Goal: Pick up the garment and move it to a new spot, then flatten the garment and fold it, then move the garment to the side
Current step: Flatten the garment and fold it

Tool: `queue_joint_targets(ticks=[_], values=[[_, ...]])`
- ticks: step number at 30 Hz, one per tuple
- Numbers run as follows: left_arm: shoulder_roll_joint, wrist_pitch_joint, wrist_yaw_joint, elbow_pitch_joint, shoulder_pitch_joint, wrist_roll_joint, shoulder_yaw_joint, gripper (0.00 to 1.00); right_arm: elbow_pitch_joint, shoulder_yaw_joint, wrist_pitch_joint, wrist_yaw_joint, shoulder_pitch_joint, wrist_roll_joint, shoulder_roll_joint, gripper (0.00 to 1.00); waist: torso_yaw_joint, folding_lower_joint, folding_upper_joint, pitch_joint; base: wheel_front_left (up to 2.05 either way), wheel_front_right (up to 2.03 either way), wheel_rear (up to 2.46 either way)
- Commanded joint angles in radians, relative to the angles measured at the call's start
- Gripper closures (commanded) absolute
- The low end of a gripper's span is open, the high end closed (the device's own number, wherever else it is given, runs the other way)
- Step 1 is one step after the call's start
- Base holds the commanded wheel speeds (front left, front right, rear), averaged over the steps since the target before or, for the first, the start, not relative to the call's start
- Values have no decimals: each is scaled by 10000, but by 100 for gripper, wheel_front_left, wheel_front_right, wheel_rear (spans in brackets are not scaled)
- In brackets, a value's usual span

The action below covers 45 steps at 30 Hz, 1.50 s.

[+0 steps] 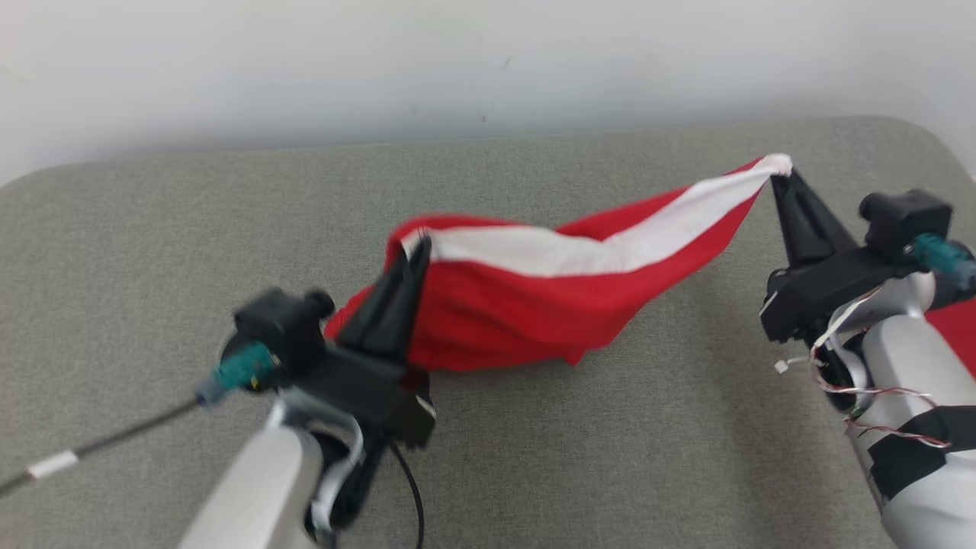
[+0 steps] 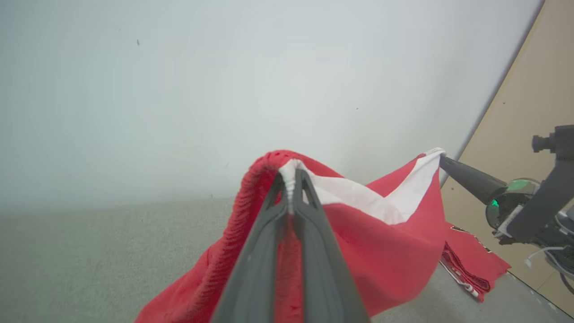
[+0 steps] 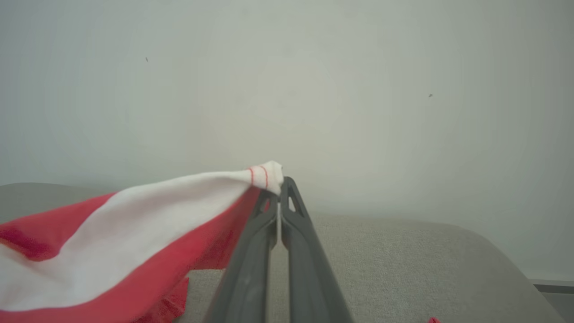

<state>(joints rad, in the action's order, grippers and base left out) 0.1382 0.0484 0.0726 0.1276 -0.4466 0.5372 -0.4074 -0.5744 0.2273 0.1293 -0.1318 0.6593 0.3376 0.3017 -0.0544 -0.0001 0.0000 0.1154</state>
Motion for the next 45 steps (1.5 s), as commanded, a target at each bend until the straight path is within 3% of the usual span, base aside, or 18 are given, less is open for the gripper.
queue_joint_targets(ticks=[1,11,19,25,30,38,41,45], values=[[77,-94,89,-140,-339,123,90,100,268,-134,-118,27,-115,91,58,100,-30,1,0,-1,0,0,0],[942,-1272,504,-835,-3087,1591,713,100,3512,-2111,-2297,28,46,-367,-265,100,-453,1,0,129,0,0,0],[1177,-1806,573,-1092,-4140,2563,867,100,6047,-3224,-4456,28,-156,-779,-742,100,-705,1,0,418,0,0,0],[1030,-2065,495,-919,-4565,3055,977,100,6460,-3036,-5382,28,392,-609,-995,100,-911,1,0,1118,0,0,0],[862,-2309,273,-497,-5409,3248,1117,100,5817,-2724,-5814,28,1661,-585,-1260,100,-1161,1,0,2257,0,0,0],[570,-2354,-97,560,-7556,3152,1393,100,4004,-2717,-5203,28,4677,-1052,-1632,100,-1384,1,0,4110,0,0,0],[482,-1643,-282,1021,-8745,2507,1434,100,3263,-3033,-3821,28,6218,-1736,-1830,100,-1400,1,0,4788,0,0,0],[425,-625,-162,1363,-9709,1889,1428,100,2590,-3379,-2013,28,7371,-2642,-2074,100,-1443,1,0,5155,0,0,0]])
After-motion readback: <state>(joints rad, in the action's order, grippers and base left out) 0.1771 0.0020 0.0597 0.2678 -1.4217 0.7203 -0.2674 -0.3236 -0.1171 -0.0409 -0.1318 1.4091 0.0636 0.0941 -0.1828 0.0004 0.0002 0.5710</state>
